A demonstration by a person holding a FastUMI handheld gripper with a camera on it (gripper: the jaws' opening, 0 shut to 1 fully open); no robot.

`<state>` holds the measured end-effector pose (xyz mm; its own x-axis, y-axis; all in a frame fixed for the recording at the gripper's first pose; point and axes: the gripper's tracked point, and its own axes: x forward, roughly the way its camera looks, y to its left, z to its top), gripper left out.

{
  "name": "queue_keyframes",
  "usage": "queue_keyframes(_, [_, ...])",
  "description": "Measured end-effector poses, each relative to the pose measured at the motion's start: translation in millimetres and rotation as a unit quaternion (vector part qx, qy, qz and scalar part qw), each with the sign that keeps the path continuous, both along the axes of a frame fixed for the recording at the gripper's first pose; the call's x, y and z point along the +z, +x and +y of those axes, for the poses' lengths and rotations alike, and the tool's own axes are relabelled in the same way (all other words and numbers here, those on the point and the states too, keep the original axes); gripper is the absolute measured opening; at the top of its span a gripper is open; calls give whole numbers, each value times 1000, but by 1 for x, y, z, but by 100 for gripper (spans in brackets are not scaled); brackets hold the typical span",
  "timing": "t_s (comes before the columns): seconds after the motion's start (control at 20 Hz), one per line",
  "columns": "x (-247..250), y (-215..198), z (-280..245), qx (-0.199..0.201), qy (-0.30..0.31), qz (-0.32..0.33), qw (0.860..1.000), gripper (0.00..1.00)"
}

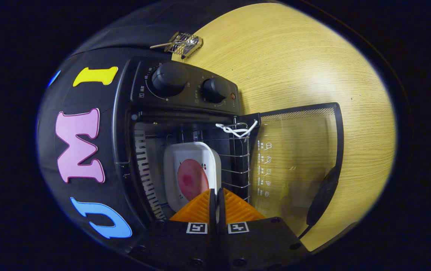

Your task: Open the toaster oven, put the food inside, and close the toaster oven door.

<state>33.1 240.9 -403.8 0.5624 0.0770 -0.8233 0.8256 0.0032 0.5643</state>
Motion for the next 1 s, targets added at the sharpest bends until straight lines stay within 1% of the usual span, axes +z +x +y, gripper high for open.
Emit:
queue_keyframes(0.2, [-4, 2, 4, 3, 10, 2, 1000, 5])
queue_keyframes(0.3, [-3, -1, 6, 10, 20, -3, 1000, 9])
queue_keyframes(0.4, [-2, 1, 5, 4, 30, -8, 1000, 10])
queue_keyframes(0.45, [0, 0, 5, 6, 34, -10, 999, 23])
queue_keyframes(0.55, [7, -3, 2, 15, 35, -19, 999, 35])
queue_keyframes(0.6, [11, -6, 1, 21, 36, -22, 999, 39])
queue_keyframes(0.7, [20, -10, -1, 31, 42, -34, 998, 56])
queue_keyframes(0.75, [25, -14, -2, 37, 46, -38, 998, 75])
queue_keyframes(0.8, [29, -20, -4, 45, 48, -38, 997, 86])
queue_keyframes(0.85, [32, -20, -8, 51, 51, -45, 996, 99])
queue_keyframes(0.9, [43, -23, -11, 58, 52, -54, 996, 99])
queue_keyframes(1.0, [59, -29, -13, 94, 49, -72, 992, 99])
